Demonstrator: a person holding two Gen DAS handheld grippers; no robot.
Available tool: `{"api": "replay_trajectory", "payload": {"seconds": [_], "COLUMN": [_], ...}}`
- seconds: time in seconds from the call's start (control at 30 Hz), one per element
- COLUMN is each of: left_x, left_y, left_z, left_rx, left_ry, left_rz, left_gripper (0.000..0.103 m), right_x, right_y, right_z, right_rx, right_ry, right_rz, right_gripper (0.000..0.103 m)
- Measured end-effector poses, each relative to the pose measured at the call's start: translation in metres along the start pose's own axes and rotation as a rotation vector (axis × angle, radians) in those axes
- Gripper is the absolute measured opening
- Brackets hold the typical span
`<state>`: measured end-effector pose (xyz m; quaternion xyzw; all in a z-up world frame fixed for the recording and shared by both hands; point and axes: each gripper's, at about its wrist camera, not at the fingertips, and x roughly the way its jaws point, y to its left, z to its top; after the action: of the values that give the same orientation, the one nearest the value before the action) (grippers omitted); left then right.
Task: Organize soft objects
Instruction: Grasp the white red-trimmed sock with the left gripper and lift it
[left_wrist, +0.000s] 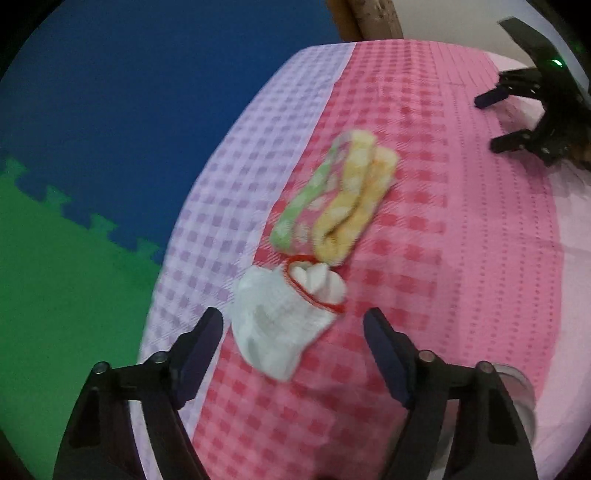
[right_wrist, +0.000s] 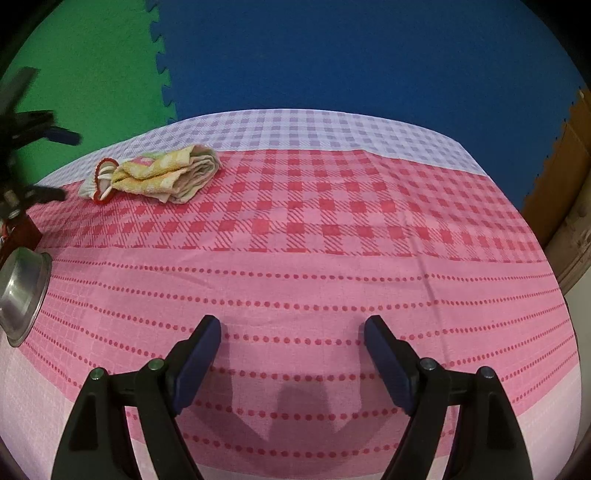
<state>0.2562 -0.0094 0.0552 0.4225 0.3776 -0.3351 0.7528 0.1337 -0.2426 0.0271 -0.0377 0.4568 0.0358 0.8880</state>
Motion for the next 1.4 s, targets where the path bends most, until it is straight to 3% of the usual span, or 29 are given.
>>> {"api": "replay_trajectory", "payload": {"seconds": [0.1, 0.27, 0.33, 0.37, 0.4, 0.43, 0.47, 0.5, 0.57, 0.6, 0.63, 0.77, 0.9, 1.03, 1.13, 1.2, 1.3, 1.4], "left_x": [0.013, 0.046, 0.052, 0.057, 0.069, 0.081, 0.084, 0.082, 0.070, 0.066, 0.061, 0.029, -0.027, -0.083, -0.117, -0.135, -0.155, -0.173], "left_y": [0.005, 0.013, 0.017, 0.023, 0.030, 0.046, 0.055, 0.058, 0.046, 0.043, 0.039, 0.015, -0.009, -0.036, -0.063, -0.083, -0.111, -0.134], "left_z": [-0.004, -0.006, -0.003, -0.001, 0.001, 0.003, 0.001, -0.001, -0.003, -0.004, -0.005, -0.012, -0.025, -0.040, -0.058, -0.064, -0.079, -0.095], "left_rx": [0.068, 0.124, 0.138, 0.106, 0.027, -0.160, -0.283, -0.352, -0.347, -0.372, -0.404, -0.489, -0.658, -0.853, -0.964, -1.006, -1.063, -1.115], "left_ry": [-0.049, 0.004, 0.013, 0.059, 0.157, 0.257, 0.275, 0.245, 0.190, 0.183, 0.179, 0.114, 0.020, -0.095, -0.160, -0.192, -0.216, -0.228], "left_rz": [-0.019, -0.077, -0.090, -0.113, -0.149, -0.196, -0.225, -0.253, -0.220, -0.225, -0.214, -0.167, -0.146, -0.175, -0.198, -0.206, -0.207, -0.206], "left_gripper": [0.070, 0.071, 0.089, 0.094, 0.101, 0.099, 0.091, 0.069, 0.052, 0.029, 0.020, 0.020, 0.021, 0.021, 0.022, 0.022, 0.022, 0.022], "right_x": [0.001, 0.003, 0.004, 0.004, 0.005, 0.004, 0.005, 0.006, 0.006, 0.007, 0.007, 0.007, 0.005, 0.006, 0.007, 0.006, -0.004, -0.016], "right_y": [-0.001, -0.001, 0.000, 0.000, 0.000, -0.001, 0.000, -0.001, 0.001, 0.000, 0.001, 0.000, -0.001, 0.000, 0.002, 0.004, 0.011, 0.034], "right_z": [0.001, 0.001, 0.002, 0.002, 0.002, 0.002, 0.002, 0.003, 0.004, 0.004, 0.004, 0.003, 0.001, 0.001, 0.001, 0.002, 0.011, 0.036], "right_rx": [0.001, 0.005, 0.005, 0.005, 0.005, 0.005, 0.007, 0.009, 0.012, 0.012, 0.012, 0.018, 0.026, 0.024, -0.001, -0.031, -0.124, -0.356], "right_ry": [0.000, 0.002, 0.003, 0.003, 0.003, 0.002, 0.003, 0.002, 0.002, 0.002, 0.002, -0.002, -0.004, -0.002, 0.014, 0.015, -0.035, -0.133], "right_rz": [0.000, 0.001, 0.000, 0.001, 0.002, 0.002, 0.002, 0.003, 0.003, 0.003, 0.003, 0.008, 0.008, 0.003, 0.016, 0.064, 0.288, 0.290], "right_gripper": [0.083, 0.085, 0.085, 0.085, 0.086, 0.086, 0.086, 0.086, 0.087, 0.087, 0.087, 0.087, 0.087, 0.087, 0.093, 0.093, 0.093, 0.093]}}
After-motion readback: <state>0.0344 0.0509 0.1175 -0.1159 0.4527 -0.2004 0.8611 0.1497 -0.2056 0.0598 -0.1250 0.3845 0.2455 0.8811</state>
